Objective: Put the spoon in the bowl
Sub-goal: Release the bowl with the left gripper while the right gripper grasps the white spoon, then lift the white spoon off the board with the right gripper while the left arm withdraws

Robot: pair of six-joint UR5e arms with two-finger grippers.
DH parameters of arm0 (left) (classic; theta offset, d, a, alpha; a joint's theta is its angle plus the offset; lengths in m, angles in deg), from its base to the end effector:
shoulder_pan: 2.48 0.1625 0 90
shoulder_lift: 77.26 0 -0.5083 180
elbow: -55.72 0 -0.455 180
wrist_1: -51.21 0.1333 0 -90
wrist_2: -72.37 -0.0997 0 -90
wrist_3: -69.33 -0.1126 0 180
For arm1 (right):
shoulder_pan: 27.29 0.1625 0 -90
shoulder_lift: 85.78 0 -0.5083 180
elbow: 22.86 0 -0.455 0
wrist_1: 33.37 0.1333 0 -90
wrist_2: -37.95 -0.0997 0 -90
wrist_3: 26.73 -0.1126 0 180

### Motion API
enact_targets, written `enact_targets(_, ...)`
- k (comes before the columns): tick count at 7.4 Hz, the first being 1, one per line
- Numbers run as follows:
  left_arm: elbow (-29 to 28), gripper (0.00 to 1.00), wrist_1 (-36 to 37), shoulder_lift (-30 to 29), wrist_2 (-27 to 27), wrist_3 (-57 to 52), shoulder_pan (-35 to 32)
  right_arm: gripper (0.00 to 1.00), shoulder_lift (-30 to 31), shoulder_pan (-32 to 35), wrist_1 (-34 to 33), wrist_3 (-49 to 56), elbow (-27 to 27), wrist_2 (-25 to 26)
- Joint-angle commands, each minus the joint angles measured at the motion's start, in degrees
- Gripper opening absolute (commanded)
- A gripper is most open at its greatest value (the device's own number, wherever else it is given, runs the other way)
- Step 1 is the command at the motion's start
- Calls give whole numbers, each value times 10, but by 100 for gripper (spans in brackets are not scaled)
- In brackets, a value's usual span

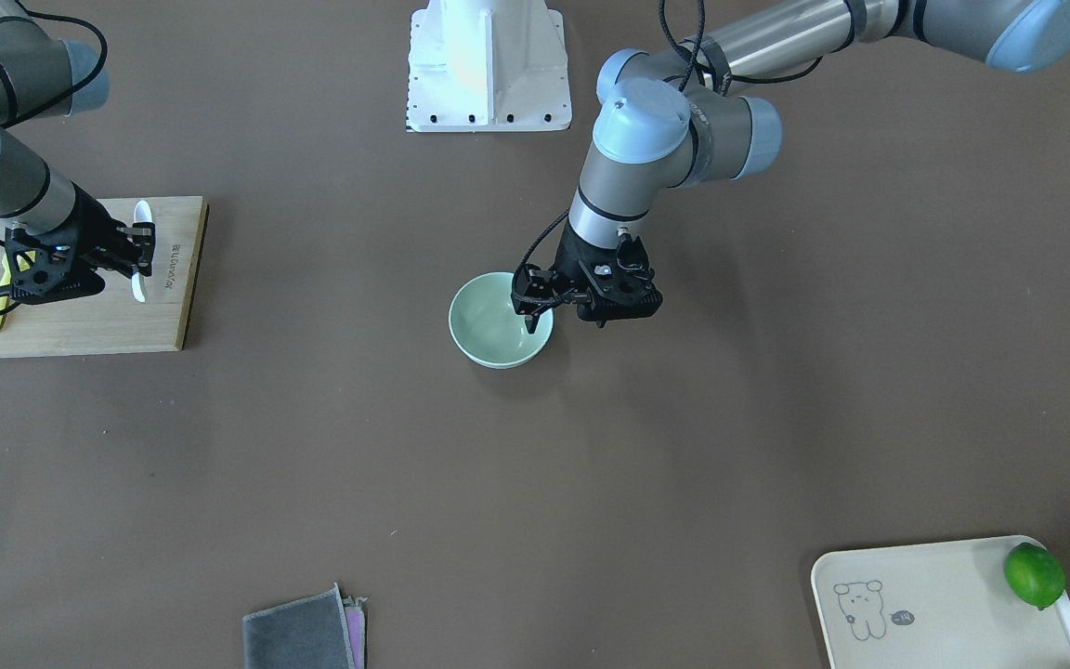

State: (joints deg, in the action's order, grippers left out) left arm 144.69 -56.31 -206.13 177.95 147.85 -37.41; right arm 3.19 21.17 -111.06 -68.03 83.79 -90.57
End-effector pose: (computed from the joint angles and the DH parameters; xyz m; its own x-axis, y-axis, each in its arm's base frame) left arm 0.6167 -0.5564 0.2587 0.5304 -0.1366 -0.8367 0.2702 0.9627 0.0141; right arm -0.3327 -0.4708 0.5590 0.6639 -0.1370 0.7351 0.1812 0.9832 0.0195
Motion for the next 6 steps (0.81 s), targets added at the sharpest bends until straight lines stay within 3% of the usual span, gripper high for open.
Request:
enact_targets(1, 44, 98, -4, 60, -9, -44, -41, 0, -19, 10, -24, -1, 32, 5)
enact_targets(2, 65, 98, -2, 70, -6, -104, -75, 0, -47, 18, -26, -4, 33, 8)
enact_targets(4, 75, 98, -107, 143, -19, -142, -83, 0, -112, 18, -26, -68, 28, 51)
enact_targets(5, 76, 98, -117, 160, -18, -161, -101, 0, -147, 16, -26, -89, 25, 66)
enact_targets(6, 78, 98, -118, 174, -19, -163, -116, 0, -179, -3, -26, -119, 23, 118)
